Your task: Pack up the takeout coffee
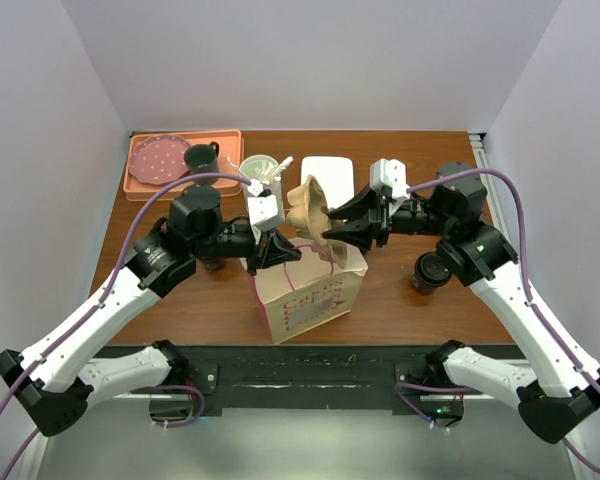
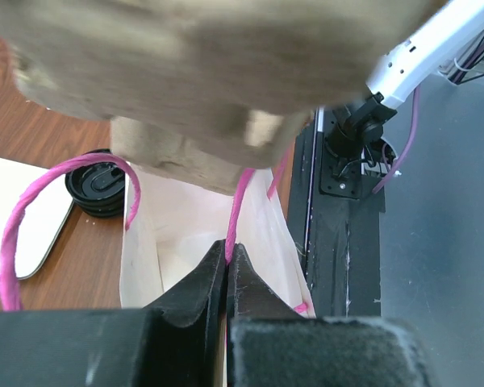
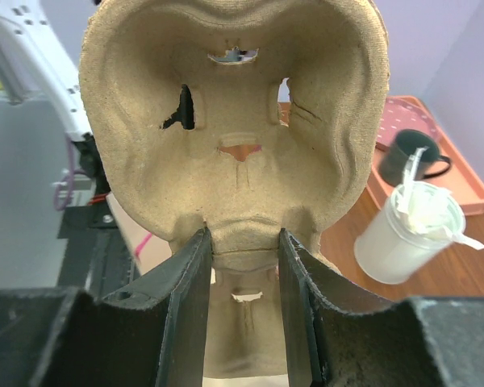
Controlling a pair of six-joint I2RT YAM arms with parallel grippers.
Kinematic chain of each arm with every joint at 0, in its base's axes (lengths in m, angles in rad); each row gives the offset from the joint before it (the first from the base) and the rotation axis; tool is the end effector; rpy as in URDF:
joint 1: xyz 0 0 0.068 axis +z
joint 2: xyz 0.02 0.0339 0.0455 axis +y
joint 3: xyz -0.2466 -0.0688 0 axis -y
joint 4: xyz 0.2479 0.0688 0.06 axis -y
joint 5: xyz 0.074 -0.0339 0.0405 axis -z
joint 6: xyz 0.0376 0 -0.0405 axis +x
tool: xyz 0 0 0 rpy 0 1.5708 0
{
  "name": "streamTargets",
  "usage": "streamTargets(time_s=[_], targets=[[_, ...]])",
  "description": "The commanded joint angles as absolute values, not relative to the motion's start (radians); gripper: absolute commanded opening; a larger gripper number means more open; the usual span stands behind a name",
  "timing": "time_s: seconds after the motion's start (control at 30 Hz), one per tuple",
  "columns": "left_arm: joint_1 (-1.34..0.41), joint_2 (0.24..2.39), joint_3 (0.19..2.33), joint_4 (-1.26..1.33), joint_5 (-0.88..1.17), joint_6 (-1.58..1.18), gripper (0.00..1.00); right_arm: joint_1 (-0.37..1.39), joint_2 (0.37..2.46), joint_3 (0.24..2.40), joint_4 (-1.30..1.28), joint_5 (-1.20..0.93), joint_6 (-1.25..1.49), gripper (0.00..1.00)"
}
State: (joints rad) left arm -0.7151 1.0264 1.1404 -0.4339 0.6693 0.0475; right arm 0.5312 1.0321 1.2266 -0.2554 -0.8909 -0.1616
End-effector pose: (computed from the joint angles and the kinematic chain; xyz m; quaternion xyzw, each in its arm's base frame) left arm 0.1584 -0.1684 0.3797 0.4634 0.6392 -0.4327 0.4352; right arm 0.1771 0.1380 0.4260 -0.5009 0.5180 0.4221 0.5502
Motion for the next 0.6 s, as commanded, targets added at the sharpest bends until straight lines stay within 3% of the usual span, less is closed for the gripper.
streamTargets(time_s=[0.0,0.57], targets=[[-0.718,1.011,1.169,-0.431,0.692,0.071,0.00,0.534,1.034,1.246,-0.203,-1.002,-0.126,0.21],[-0.719,0.985,1.167,-0.434,0.724,0.078,0.00,0.534,1.114,1.206,-0.208,-1.013,-0.161,0.20]])
